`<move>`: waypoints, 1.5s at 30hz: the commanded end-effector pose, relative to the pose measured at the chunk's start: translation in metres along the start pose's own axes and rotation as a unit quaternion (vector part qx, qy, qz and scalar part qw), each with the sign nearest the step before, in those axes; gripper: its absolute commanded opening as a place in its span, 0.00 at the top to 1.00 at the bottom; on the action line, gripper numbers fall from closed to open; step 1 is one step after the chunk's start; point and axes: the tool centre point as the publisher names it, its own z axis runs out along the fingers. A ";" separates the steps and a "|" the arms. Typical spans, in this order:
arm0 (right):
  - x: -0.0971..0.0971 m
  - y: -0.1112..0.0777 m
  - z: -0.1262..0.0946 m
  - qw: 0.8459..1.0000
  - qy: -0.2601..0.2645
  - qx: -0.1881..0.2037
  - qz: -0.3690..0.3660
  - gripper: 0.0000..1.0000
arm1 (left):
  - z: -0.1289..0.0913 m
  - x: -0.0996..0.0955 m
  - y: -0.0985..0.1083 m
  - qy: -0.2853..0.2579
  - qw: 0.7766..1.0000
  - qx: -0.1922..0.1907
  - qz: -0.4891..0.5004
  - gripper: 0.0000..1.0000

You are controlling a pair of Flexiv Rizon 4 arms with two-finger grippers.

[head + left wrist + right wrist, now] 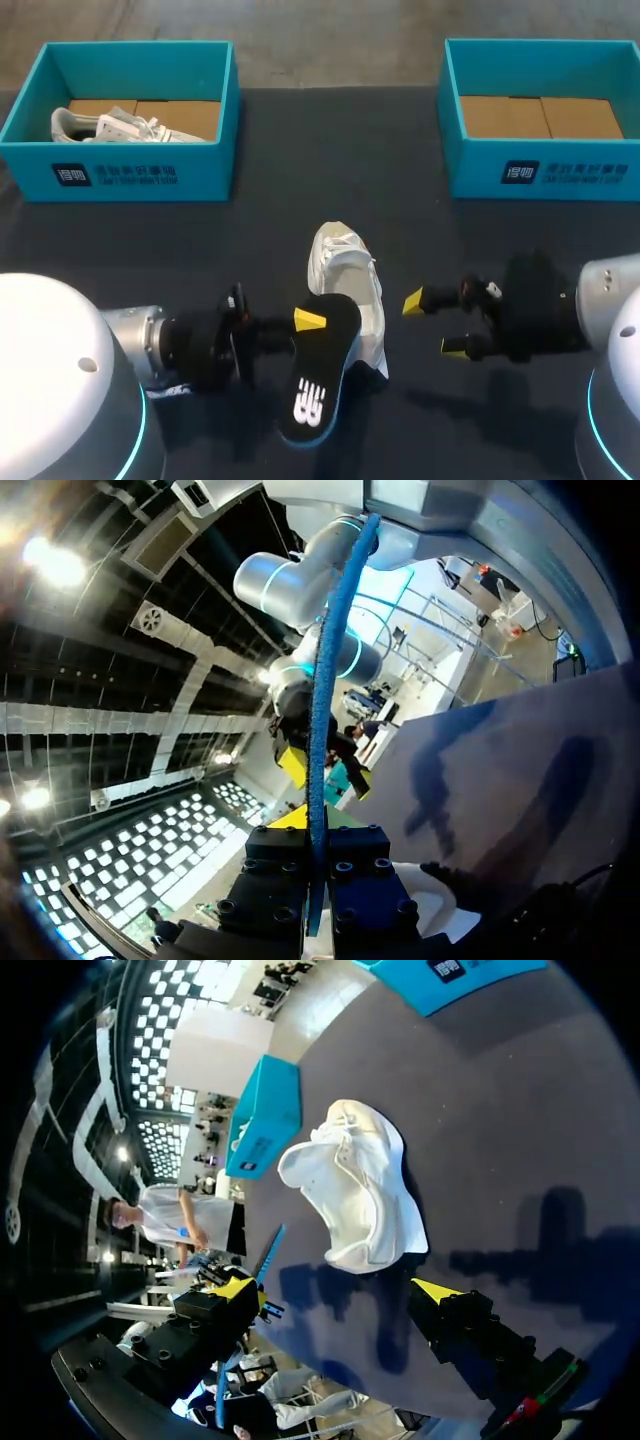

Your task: Take the shoe out of the shoebox, open the shoe tongue, remove and reinsert the insole, then place the shoe into the shoebox

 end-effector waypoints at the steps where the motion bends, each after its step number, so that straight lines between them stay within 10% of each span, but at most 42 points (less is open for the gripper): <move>1: 0.000 -0.002 -0.003 1.000 0.002 -0.001 0.000 0.00 | 0.001 0.000 0.001 0.001 1.000 0.000 0.000 1.00; 45: -0.033 -0.011 0.038 0.995 0.046 0.053 0.070 0.00 | 0.021 0.030 0.000 0.056 0.991 0.041 -0.115 1.00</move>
